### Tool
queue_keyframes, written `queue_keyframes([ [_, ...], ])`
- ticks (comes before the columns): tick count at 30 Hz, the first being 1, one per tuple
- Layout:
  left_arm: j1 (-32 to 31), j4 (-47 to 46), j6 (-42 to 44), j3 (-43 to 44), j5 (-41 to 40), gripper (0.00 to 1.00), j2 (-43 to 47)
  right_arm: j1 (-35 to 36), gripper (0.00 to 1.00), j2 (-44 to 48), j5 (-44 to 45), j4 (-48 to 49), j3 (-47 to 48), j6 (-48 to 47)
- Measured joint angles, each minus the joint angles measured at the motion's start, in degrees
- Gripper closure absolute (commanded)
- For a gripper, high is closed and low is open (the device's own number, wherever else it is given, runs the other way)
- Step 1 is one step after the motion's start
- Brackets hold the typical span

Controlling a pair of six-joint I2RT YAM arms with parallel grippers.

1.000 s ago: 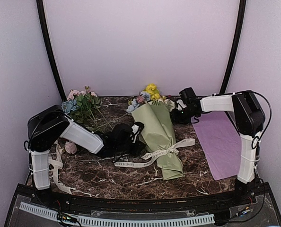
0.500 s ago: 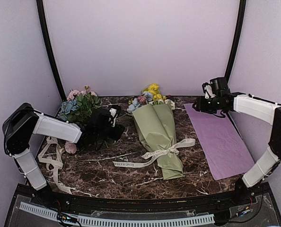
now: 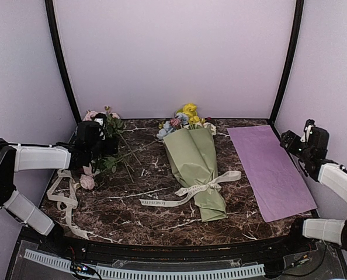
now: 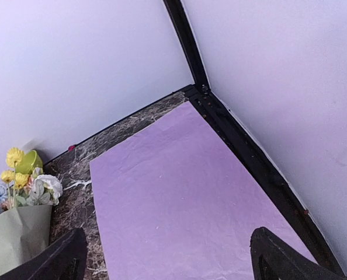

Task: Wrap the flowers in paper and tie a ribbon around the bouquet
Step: Reset both arms

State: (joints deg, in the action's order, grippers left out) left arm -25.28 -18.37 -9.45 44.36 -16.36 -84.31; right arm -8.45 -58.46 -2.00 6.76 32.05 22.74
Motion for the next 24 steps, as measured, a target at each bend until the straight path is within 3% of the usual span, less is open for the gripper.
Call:
queue_keyframes([
  [6,7.1,-2.6,0.4,-9.1,-8.0,0.19,6.1,-0.7,0.00,1.8,4.7,8.9,-8.9,1.4],
  [13,9.7,-16.4,8.2,-19.5,-17.4,0.18,13.4,-0.7,0.00,0.3,6.6,13.3,-9.1,0.3],
  [24,10.7,-32.9,11.8,-27.7,-17.6,0.18,9.1,-0.7,0.00,-4.3,7.8,19.0,-11.5,-1.3],
])
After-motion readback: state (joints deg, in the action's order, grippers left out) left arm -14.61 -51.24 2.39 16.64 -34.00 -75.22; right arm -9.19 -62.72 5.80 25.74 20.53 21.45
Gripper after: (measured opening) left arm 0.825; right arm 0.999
